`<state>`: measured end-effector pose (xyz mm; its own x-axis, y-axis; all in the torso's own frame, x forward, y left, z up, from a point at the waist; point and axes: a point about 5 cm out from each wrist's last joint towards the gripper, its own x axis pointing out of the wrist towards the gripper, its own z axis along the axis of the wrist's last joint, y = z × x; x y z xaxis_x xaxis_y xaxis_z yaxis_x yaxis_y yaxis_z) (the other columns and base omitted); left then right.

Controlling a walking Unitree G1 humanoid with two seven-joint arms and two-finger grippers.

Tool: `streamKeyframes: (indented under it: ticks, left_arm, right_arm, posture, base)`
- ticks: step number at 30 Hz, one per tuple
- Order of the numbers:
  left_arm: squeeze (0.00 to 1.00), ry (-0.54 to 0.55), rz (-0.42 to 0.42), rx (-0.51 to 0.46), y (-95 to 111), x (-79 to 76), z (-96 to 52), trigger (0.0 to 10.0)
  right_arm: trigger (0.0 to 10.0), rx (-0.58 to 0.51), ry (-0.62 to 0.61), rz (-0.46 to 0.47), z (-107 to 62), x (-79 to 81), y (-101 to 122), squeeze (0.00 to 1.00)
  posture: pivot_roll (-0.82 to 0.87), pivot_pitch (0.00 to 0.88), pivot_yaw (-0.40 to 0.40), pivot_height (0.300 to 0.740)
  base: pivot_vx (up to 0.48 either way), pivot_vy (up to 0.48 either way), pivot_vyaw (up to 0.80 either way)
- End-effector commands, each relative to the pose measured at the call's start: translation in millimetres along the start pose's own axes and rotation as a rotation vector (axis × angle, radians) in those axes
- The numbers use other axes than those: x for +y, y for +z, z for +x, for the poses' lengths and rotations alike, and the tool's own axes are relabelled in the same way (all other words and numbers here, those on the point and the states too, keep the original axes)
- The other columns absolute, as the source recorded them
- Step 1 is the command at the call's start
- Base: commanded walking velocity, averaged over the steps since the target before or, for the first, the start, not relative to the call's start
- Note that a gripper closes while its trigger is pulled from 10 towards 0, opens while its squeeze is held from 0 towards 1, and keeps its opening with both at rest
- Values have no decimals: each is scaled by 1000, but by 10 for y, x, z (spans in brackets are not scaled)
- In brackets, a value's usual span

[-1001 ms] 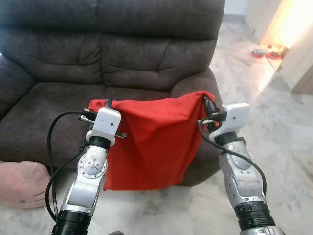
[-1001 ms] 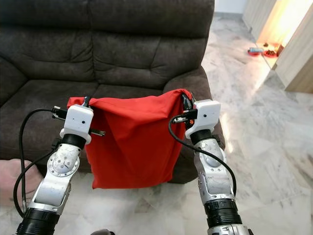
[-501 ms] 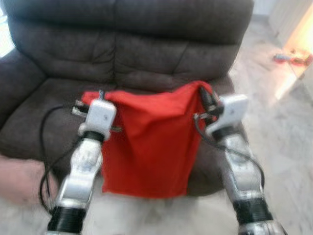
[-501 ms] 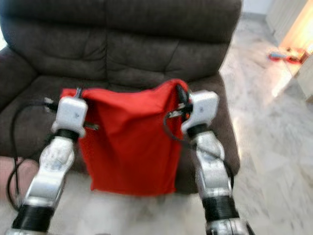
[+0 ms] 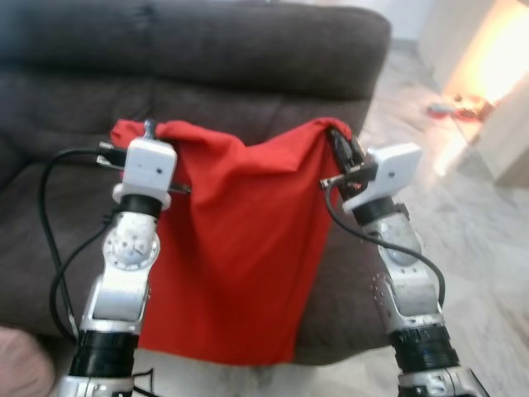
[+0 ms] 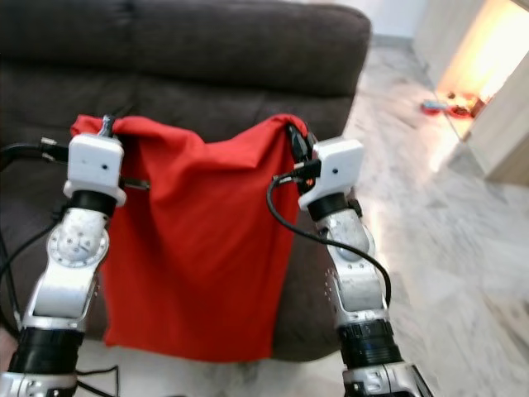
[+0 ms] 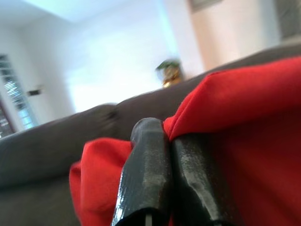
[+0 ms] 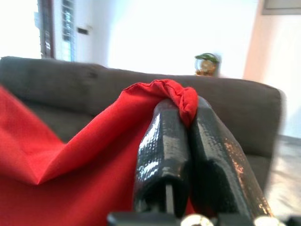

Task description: Move the pillow to the sofa from floor

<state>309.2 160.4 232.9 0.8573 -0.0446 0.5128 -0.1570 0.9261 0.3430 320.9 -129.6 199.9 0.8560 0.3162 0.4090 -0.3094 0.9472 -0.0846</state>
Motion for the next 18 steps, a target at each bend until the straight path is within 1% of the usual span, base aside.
streamKeyframes:
  ticks: [1, 5, 7, 9, 12, 15, 18]
  left_arm:
    - [0, 5, -23, -149, 334, -12, 101, 10000]
    - [0, 11, -22, -158, 360, 7, 119, 10000]
    - [0, 14, -20, -163, 371, 16, 118, 10000]
    - [0, 14, -20, -168, 382, 16, 117, 10000]
    - [0, 15, -20, -170, 387, 17, 118, 10000]
    - [0, 19, -21, -169, 385, 15, 118, 10000]
    - [0, 18, -22, -165, 378, 7, 113, 10000]
  right_arm:
    - [10000, -96, 21, -10, 57, 20, 233, 0]
    - [10000, -124, 32, -7, 95, 48, 304, 0]
    - [10000, -145, 48, -11, 115, 70, 350, 0]
    - [10000, -152, 73, -22, 124, 102, 374, 0]
    - [10000, -148, 107, -37, 118, 147, 373, 0]
    - [10000, -136, 118, -23, 103, 159, 347, 0]
    - [10000, -122, 113, -3, 95, 142, 326, 0]
  posture:
    - [165, 36, -74, 740]
    - [166, 37, -75, 740]
    - [166, 37, -76, 740]
    - [166, 38, -78, 740]
    - [166, 39, -81, 740]
    - [166, 40, -83, 740]
    - [165, 40, -83, 740]
  base:
    - [409, 0, 0]
    - [408, 0, 0]
    - [405, 0, 431]
    - [409, 0, 734]
    - [405, 0, 794]
    - [405, 0, 729]
    - [383, 0, 0]
